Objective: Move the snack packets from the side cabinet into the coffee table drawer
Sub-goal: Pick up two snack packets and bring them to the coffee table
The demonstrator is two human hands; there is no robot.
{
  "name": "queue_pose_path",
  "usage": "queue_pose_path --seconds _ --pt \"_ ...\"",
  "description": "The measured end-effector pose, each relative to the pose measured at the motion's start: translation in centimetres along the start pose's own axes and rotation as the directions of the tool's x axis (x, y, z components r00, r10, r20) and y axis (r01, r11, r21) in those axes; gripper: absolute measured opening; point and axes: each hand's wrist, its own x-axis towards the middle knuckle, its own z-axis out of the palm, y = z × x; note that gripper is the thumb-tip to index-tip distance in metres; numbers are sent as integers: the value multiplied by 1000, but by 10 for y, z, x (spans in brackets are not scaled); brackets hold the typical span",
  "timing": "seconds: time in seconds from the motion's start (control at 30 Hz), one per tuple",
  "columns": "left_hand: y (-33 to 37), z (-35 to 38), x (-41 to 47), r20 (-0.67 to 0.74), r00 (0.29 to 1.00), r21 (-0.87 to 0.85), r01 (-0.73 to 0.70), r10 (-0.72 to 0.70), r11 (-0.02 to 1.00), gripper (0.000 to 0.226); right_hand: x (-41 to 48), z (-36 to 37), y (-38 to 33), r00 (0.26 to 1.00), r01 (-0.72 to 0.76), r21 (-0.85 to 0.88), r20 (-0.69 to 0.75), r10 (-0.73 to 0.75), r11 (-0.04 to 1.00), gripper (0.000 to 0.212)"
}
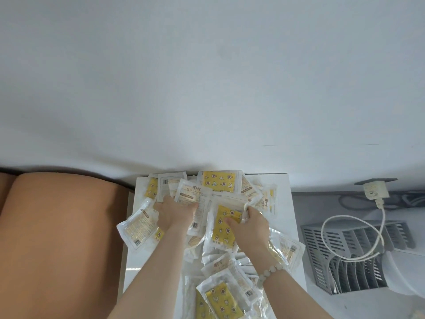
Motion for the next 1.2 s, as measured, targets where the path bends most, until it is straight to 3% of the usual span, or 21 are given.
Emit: queue_pose_path --seconds 0.03,0.17,0.3,0.47,0.63,0.73,0.9,1.07,1.13,1.2 --pt "0 0 -1 12 1000 -11 -17 17 1000 76 2 -1 -1 999 -36 66 19 34 997 25" --pt "4 -8 -9 28 998 -138 -52 56 989 61 4 -12 -10 996 -87 230 34 81 969 34" --pt "9 -26 -19 -6 997 -201 -81 81 976 67 1 -31 -24 996 -92 363 33 85 927 26" --pt "19 -53 -39 0 976 -192 -216 220 957 58 -18 -60 -46 994 -97 555 104 47 826 11" --pt "31 -84 -88 105 943 -247 -284 317 926 41 -46 -98 -41 966 -249 696 227 122 674 11" --pt "36 -100 -123 156 908 -228 -350 389 909 34 -69 -129 -36 956 -292 773 245 159 563 24" --pt "47 -122 -193 244 837 -299 -415 490 859 27 -115 -178 -18 955 -297 821 265 136 487 43" --pt "53 -122 -251 376 717 -296 -506 586 810 14 -174 -221 10 967 -247 858 189 171 450 34" --pt "53 -118 -270 404 684 -263 -549 607 793 20 -194 -231 24 973 -198 884 124 197 423 31" --pt "54 -113 -282 446 640 -240 -589 627 772 44 -215 -233 36 975 -145 908 62 215 393 29"
